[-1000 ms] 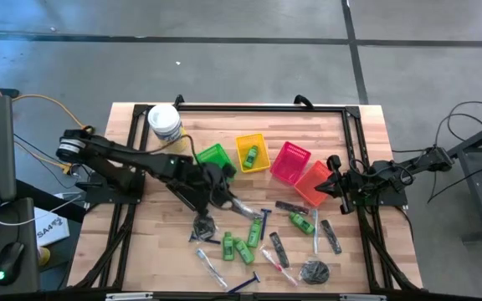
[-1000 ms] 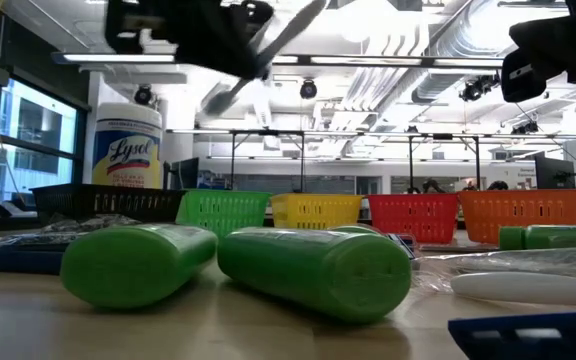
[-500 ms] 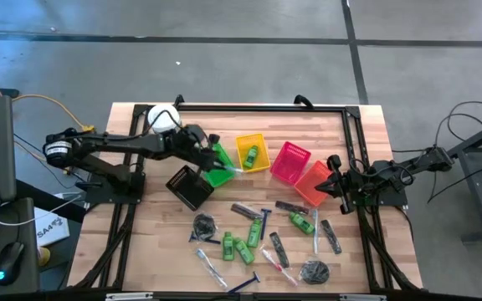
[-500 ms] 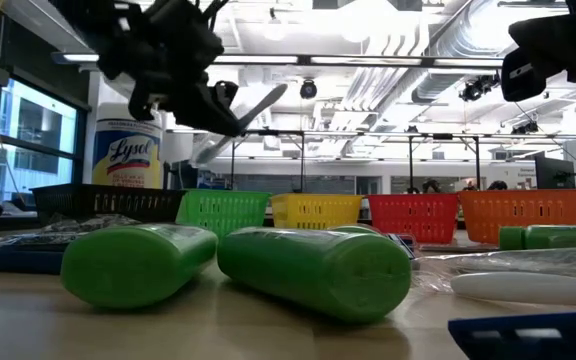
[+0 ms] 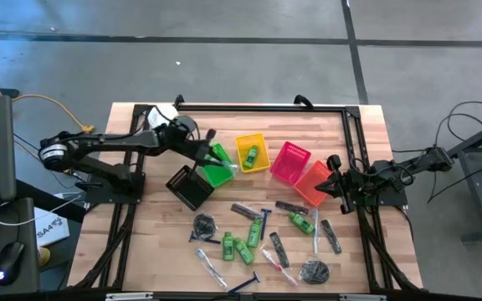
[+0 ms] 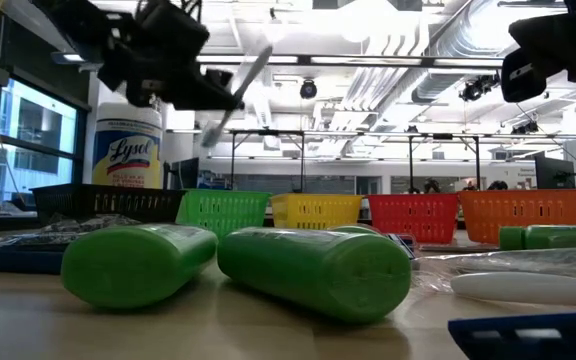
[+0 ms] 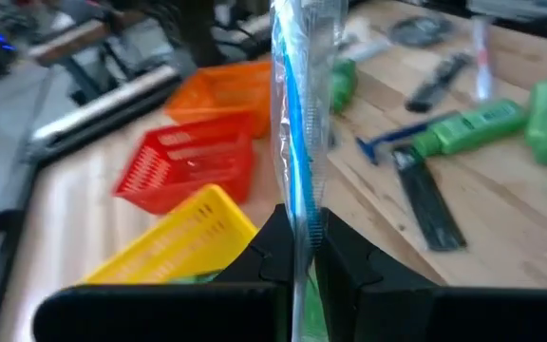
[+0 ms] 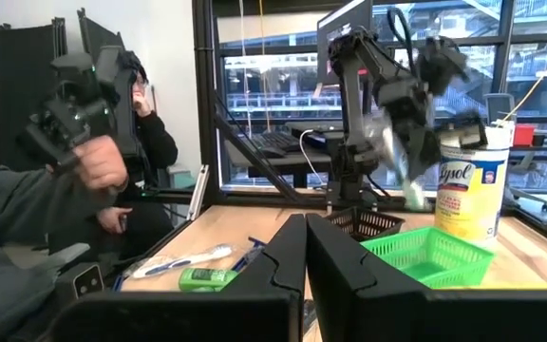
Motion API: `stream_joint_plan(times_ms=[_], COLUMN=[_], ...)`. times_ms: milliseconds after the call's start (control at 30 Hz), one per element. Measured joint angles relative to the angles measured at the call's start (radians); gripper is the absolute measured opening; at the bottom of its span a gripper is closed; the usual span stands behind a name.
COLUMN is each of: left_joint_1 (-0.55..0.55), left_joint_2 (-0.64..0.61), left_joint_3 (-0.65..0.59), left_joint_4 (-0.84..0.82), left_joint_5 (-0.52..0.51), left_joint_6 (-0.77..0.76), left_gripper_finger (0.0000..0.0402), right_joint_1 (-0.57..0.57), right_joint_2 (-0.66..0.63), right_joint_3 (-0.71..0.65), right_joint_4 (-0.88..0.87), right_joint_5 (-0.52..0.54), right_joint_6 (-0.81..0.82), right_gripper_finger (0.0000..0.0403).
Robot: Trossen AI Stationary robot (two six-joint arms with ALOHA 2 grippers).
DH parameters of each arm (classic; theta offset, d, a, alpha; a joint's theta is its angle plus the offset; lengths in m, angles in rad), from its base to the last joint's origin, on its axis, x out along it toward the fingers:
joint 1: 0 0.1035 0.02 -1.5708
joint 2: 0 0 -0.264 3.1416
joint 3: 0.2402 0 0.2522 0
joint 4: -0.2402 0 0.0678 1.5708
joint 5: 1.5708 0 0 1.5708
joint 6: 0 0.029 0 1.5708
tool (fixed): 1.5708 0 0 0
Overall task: Pick & Place Travel size toiletries
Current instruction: Put the blue toothbrush into the green bin
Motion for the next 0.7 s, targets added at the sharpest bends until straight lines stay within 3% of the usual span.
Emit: stream_joint_plan(times_ms=[300, 433, 700], left_joint_1=[0.0, -0.001, -0.001], left_joint_2=[-0.389, -0.502, -0.736], left_joint_3=[0.0, 0.0, -0.225], left_joint_4=[-0.255, -0.366, -0.201], left_joint_5=[-0.039, -0.048, -0.049], left_joint_6=[-0.076, -0.124, -0.23], left_gripper_finger=[0.0015, 0.0015, 0.0015], right_joint_1=[0.0, 0.0, 0.0], right_joint_2=[0.0, 0.0, 0.0], right_joint_3=[0.0, 0.0, 0.0], right_joint_4=[-0.032, -0.021, -0.017], right_joint_5=[0.0, 0.001, 0.0], right_joint_6=[-0.003, -0.008, 0.0], right_gripper_finger=[0.0003, 0.0003, 0.0003])
